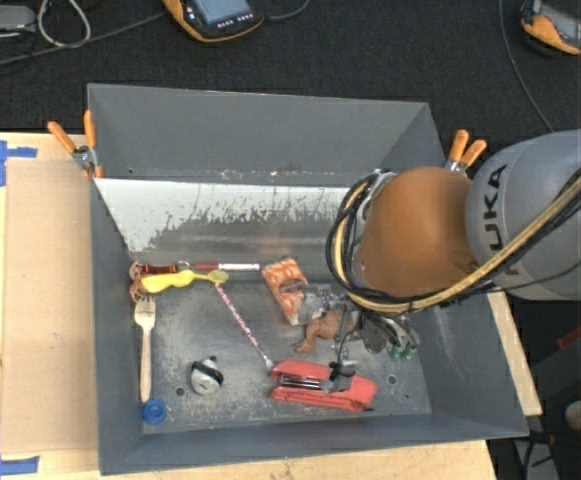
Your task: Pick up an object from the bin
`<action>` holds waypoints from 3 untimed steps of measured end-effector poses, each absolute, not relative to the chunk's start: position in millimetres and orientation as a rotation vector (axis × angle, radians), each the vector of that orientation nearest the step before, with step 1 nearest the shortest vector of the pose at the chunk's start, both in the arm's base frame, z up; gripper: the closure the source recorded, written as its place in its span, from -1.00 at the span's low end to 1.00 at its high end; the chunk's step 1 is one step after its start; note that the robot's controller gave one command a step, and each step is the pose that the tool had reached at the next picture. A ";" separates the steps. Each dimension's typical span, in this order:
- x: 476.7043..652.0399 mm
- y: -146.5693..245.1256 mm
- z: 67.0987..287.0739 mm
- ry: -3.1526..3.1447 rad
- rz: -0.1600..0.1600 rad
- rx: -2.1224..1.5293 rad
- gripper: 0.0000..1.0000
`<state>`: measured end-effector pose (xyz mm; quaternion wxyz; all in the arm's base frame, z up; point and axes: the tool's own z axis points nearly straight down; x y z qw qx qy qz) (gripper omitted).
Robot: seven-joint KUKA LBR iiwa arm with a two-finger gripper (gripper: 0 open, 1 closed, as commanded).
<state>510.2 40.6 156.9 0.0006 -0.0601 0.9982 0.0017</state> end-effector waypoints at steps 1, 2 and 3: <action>500.1 51.5 115.0 3.132 0.007 -0.208 -1.00; 525.7 32.0 87.5 3.141 0.006 0.211 -1.00; 509.7 36.1 74.5 3.127 0.014 -0.097 1.00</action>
Offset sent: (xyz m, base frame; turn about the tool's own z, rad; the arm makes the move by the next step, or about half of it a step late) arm 0.0326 -0.0221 -0.0869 0.4156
